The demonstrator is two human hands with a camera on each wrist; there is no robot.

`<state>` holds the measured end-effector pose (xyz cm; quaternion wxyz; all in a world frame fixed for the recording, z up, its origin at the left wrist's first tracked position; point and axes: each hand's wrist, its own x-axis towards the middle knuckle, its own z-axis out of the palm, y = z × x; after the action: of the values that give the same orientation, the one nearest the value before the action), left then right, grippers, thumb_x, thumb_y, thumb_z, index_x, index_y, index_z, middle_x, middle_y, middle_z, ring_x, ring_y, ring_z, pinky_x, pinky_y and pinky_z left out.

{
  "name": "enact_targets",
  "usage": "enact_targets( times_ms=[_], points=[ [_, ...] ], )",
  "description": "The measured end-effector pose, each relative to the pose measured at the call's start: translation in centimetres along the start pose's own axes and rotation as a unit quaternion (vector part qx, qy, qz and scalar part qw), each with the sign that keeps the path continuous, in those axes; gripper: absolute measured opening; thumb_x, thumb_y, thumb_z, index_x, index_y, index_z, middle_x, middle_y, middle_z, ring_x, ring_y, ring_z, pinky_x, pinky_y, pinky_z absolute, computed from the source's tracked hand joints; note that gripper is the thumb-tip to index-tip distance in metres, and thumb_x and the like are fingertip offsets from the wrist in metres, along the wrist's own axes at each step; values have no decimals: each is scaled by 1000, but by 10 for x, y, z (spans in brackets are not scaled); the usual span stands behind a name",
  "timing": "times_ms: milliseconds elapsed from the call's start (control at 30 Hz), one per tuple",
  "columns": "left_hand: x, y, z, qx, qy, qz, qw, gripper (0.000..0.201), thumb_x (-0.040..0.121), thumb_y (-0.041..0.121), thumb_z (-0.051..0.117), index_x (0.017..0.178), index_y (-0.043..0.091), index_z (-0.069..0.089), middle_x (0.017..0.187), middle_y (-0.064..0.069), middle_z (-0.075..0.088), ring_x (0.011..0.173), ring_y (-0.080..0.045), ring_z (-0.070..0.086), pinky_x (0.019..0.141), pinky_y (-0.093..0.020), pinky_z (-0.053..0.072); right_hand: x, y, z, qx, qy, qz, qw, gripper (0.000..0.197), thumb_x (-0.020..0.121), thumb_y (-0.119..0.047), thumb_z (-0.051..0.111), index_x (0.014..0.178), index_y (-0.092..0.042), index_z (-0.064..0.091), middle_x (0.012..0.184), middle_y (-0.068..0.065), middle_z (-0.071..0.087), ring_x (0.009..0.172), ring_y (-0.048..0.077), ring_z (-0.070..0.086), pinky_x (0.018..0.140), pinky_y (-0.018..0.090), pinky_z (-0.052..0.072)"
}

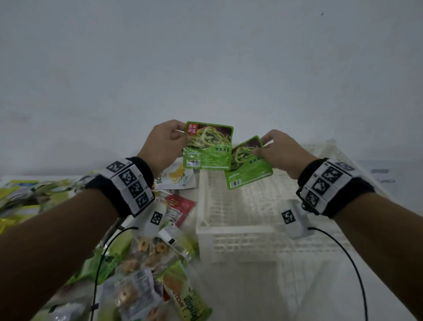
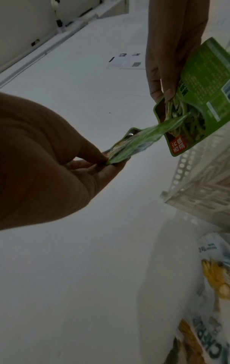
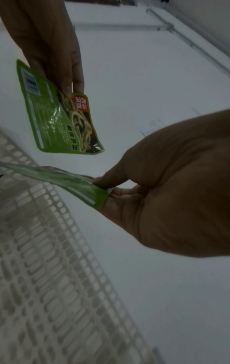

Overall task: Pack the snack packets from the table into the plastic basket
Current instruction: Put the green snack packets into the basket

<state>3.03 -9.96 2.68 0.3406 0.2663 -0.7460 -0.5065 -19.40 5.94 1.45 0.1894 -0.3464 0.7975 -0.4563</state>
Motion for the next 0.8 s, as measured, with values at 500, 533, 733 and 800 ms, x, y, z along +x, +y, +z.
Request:
enact_targets(
  times_ms=[500, 533, 733, 800],
  points=[
    [48, -27, 2, -20, 1, -16, 1000, 16, 99, -1, 59, 113, 0, 64, 92, -10, 78, 88, -21, 76, 73, -31, 63, 69, 15, 41, -116, -103, 31, 987, 17, 92, -19, 74, 98, -12, 59, 104, 12, 68, 98, 32, 69, 88, 51, 59],
    [50, -30, 1, -24, 1, -19, 1000, 15, 99, -1, 59, 113, 1, 64, 91, -9, 78, 88, -21, 77, 73, -31, 62, 71, 17, 46, -121, -117, 33, 985, 16, 93, -18, 73, 95, -10, 59, 104, 15, 69, 99, 34, 69, 89, 53, 59],
    [55, -43, -2, -50, 2, -31, 998, 17, 99, -2, 59, 115, -4, 62, 95, -15, 78, 90, -26, 76, 74, -34, 63, 82, 34, 63, -127, -159, 61, 977, 11, 94, -13, 71, 89, -6, 64, 101, 18, 72, 97, 34, 72, 90, 53, 59],
    [57, -46, -1, -52, -1, -36, 998, 17, 99, -1, 59, 115, -4, 62, 96, -15, 77, 91, -27, 76, 76, -37, 63, 86, 42, 66, -146, -159, 66, 974, 13, 94, -15, 72, 91, -4, 66, 101, 19, 72, 96, 34, 72, 90, 52, 59]
  ],
)
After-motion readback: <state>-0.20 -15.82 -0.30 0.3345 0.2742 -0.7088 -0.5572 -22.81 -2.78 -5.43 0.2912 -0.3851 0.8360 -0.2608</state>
